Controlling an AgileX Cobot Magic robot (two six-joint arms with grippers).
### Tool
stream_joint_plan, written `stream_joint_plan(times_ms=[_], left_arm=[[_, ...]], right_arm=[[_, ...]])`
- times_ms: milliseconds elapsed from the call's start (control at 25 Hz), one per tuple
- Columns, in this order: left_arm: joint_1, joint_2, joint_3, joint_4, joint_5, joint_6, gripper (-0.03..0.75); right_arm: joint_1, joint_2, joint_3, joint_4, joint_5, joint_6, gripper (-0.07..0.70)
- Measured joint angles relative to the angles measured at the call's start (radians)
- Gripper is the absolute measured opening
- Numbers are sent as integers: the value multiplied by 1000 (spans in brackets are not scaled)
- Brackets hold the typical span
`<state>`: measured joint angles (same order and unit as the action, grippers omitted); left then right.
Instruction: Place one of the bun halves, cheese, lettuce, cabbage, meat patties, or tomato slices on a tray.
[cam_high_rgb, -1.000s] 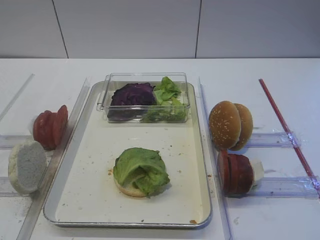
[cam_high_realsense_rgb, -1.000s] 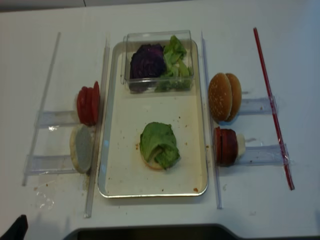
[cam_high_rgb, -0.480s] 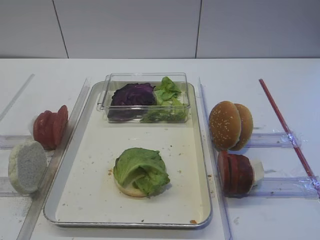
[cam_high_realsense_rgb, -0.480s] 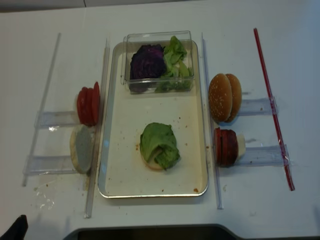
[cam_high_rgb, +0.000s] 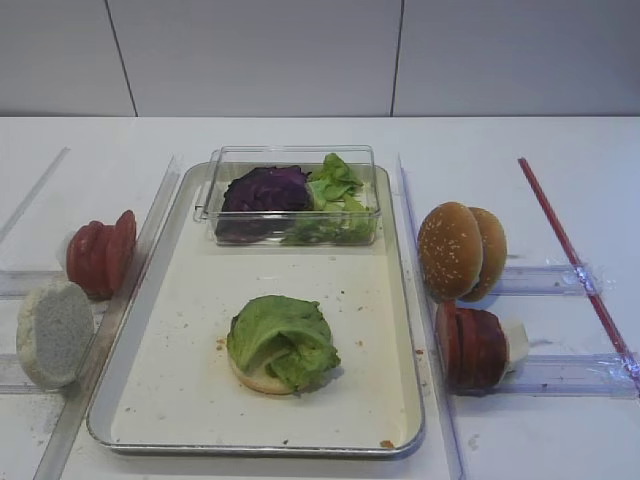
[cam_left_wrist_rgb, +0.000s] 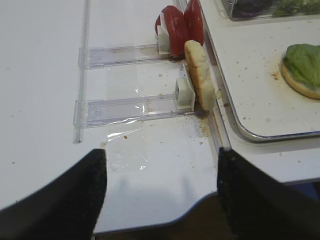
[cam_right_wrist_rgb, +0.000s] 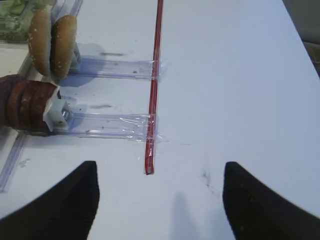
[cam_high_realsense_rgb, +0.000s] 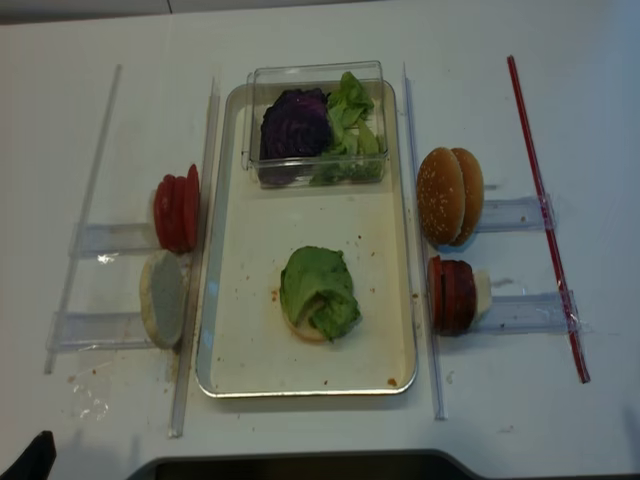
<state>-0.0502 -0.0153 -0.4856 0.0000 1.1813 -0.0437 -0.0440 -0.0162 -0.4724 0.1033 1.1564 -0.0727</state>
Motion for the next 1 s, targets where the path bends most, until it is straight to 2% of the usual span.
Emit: stream_joint_plan(times_ms=[1000], left_arm=[[0,0,0,0,0,0,436]], right_arm=[[0,0,8,13,-13,0,531]])
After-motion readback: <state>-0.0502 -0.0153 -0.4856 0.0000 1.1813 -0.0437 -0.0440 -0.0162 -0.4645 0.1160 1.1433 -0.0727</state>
